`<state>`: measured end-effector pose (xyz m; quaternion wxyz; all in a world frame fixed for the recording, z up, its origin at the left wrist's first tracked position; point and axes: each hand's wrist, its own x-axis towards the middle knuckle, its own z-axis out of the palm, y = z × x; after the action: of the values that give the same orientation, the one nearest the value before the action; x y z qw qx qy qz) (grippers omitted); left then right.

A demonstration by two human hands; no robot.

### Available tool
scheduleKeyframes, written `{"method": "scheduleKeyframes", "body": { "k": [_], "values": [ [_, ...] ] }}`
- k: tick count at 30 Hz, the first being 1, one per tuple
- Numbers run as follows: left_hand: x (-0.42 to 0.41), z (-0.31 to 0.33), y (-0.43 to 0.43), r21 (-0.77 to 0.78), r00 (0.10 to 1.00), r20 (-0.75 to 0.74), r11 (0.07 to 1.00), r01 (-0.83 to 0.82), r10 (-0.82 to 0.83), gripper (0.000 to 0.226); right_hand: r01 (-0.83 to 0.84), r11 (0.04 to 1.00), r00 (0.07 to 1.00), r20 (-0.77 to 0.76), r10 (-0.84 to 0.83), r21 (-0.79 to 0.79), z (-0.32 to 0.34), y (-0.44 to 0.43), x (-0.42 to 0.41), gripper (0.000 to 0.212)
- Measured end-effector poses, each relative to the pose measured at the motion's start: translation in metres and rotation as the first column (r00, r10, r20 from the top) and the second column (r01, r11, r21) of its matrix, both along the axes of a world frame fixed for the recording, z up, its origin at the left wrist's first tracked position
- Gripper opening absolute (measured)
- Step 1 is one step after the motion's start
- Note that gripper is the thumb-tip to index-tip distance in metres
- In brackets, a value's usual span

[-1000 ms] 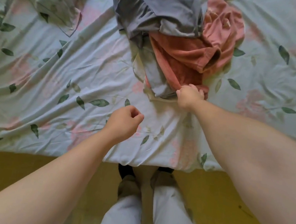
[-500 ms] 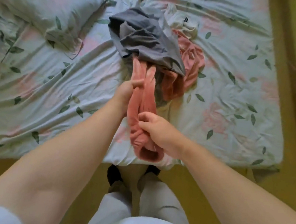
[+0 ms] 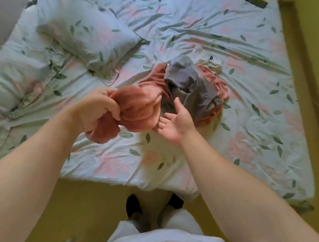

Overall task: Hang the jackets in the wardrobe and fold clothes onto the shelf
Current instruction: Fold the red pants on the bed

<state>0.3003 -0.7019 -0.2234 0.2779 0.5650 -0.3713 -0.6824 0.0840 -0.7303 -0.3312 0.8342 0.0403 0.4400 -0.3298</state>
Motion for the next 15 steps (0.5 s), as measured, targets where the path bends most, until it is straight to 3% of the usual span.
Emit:
{"method": "scheduleKeyframes", "body": {
  "k": [3, 4, 5, 6, 8, 10, 11, 12, 13, 14, 15],
  "values": [
    [0.012, 0.021, 0.039, 0.076, 0.935, -0.260, 0.960, 0.269, -0.241, 0.021, -0.126, 0.991, 0.985, -0.126, 0.120, -0.044, 0.007, -0.009, 0.046, 0.034],
    [0.014, 0.020, 0.049, 0.134, 0.942, -0.251, 0.955, 0.264, -0.225, 0.037, -0.181, 0.981, 0.955, -0.249, 0.160, -0.065, 0.000, -0.010, 0.058, 0.027],
    [0.017, 0.009, 0.056, 0.239, 0.942, -0.227, 0.924, 0.298, -0.245, 0.059, -0.205, 0.975, 0.940, -0.295, 0.174, -0.080, 0.000, -0.011, 0.065, 0.024],
    [0.022, -0.006, 0.060, 0.287, 0.970, -0.057, 0.927, 0.241, -0.234, 0.074, -0.221, 0.972, 0.933, -0.310, 0.185, -0.086, 0.007, -0.011, 0.071, 0.021],
    [0.033, -0.033, 0.060, 0.319, 0.983, 0.076, 0.938, 0.137, -0.170, 0.087, -0.200, 0.972, 0.954, -0.249, 0.166, -0.120, 0.033, -0.002, 0.081, 0.025],
    [0.044, -0.066, 0.045, 0.242, 0.973, 0.188, 0.966, 0.087, -0.135, 0.075, -0.278, 0.931, 0.953, -0.186, 0.238, -0.237, 0.072, 0.020, 0.087, 0.025],
    [0.038, -0.079, 0.033, 0.168, 0.972, 0.207, 0.983, 0.078, -0.112, 0.053, -0.347, 0.887, 0.931, -0.224, 0.287, -0.306, 0.088, 0.032, 0.088, 0.021],
    [0.048, -0.084, 0.044, 0.227, 0.997, -0.071, 0.973, 0.048, -0.033, 0.031, -0.452, 0.814, 0.885, -0.299, 0.357, -0.366, 0.097, 0.046, 0.087, 0.020],
    [0.044, -0.076, 0.048, 0.271, 0.987, -0.146, 0.962, -0.027, 0.069, 0.026, -0.536, 0.734, 0.841, -0.331, 0.427, -0.417, 0.102, 0.057, 0.081, 0.024],
    [0.031, -0.072, 0.046, 0.272, 0.953, -0.288, 0.962, -0.014, 0.095, 0.037, -0.660, 0.600, 0.751, -0.382, 0.538, -0.452, 0.100, 0.068, 0.073, 0.027],
    [0.024, -0.055, 0.049, 0.442, 0.909, -0.411, 0.886, 0.139, 0.062, 0.049, -0.754, 0.475, 0.650, -0.407, 0.642, -0.454, 0.096, 0.075, 0.065, 0.028]
  ]
}}
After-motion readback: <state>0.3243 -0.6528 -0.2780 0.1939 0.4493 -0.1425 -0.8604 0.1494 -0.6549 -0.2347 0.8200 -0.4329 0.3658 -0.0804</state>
